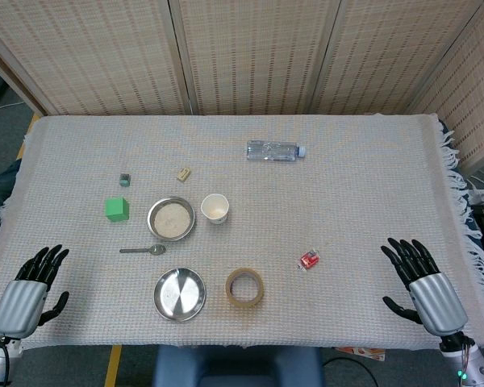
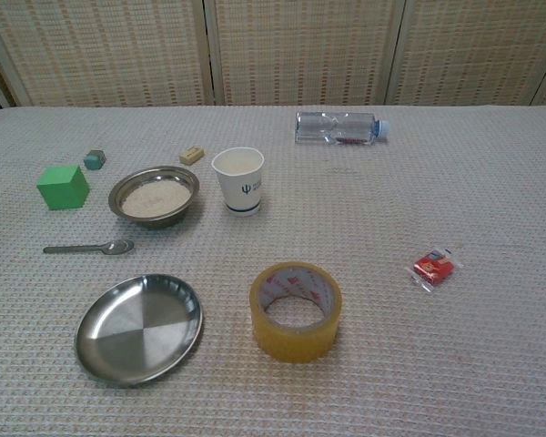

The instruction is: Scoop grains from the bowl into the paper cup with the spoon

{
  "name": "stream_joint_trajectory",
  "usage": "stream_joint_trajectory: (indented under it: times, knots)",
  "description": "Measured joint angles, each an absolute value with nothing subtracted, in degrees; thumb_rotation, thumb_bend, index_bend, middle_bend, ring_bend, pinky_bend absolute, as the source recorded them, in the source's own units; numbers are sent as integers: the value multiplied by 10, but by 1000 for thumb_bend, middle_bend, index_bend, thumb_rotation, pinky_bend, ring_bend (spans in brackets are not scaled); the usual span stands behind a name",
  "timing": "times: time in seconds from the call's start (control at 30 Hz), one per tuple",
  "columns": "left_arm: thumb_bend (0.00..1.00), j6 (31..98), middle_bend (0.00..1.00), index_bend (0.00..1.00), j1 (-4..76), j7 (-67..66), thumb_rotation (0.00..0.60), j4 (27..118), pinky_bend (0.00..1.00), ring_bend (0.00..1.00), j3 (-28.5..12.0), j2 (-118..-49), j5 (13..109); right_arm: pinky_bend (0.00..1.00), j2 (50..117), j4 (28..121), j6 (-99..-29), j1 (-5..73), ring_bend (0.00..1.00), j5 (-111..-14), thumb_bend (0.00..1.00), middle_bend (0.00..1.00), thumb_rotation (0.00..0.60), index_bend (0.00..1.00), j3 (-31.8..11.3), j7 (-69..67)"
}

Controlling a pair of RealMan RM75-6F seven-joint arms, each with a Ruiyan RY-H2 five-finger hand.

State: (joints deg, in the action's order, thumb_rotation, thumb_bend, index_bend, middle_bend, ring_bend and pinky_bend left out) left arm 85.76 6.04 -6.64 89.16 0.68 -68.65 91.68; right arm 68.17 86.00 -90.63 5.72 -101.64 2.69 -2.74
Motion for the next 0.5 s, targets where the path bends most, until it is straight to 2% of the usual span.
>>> stream_joint_trajectory:
  times: [0.13,0.17,0.23,0.27,0.3,0.33,0.37,0.4,0.5]
  knots:
    - [390,851,2,0,62,-78,600,894,161,0,3,-692,908,0,683,859,-904,59,0,-1022,89,0,600,0,30,-30]
    - [391,848,30,0,64,-84,600,893,193,18,1,-696,905,0,682,859,-904,58,0,-1022,89,0,600,0,31,-31]
    - [394,846,276,26,68,-94,600,892,411,224,-3,-703,903,0,681,860,-906,57,0,-1022,89,0,600,0,32,-33]
    - [398,847,511,78,70,-96,600,888,595,425,-6,-709,904,0,681,861,-909,57,0,-1024,89,0,600,0,32,-35]
    - [403,849,772,174,74,-96,600,881,782,643,-11,-720,906,0,681,860,-912,56,0,-1027,89,0,600,0,33,-37]
    - [405,850,878,234,77,-92,600,874,859,738,-14,-730,907,0,681,859,-915,56,0,-1030,89,0,600,0,34,-37]
    - [406,849,962,309,82,-83,600,864,931,833,-17,-743,908,0,682,857,-917,55,0,-1034,89,0,600,0,35,-39]
    - [406,847,996,357,86,-73,600,854,974,899,-20,-752,909,0,682,856,-918,55,0,-1035,88,0,600,0,36,-41]
    - [403,827,1000,406,102,-43,600,823,1000,993,-23,-778,906,0,681,858,-918,55,0,-1034,88,0,600,0,37,-47]
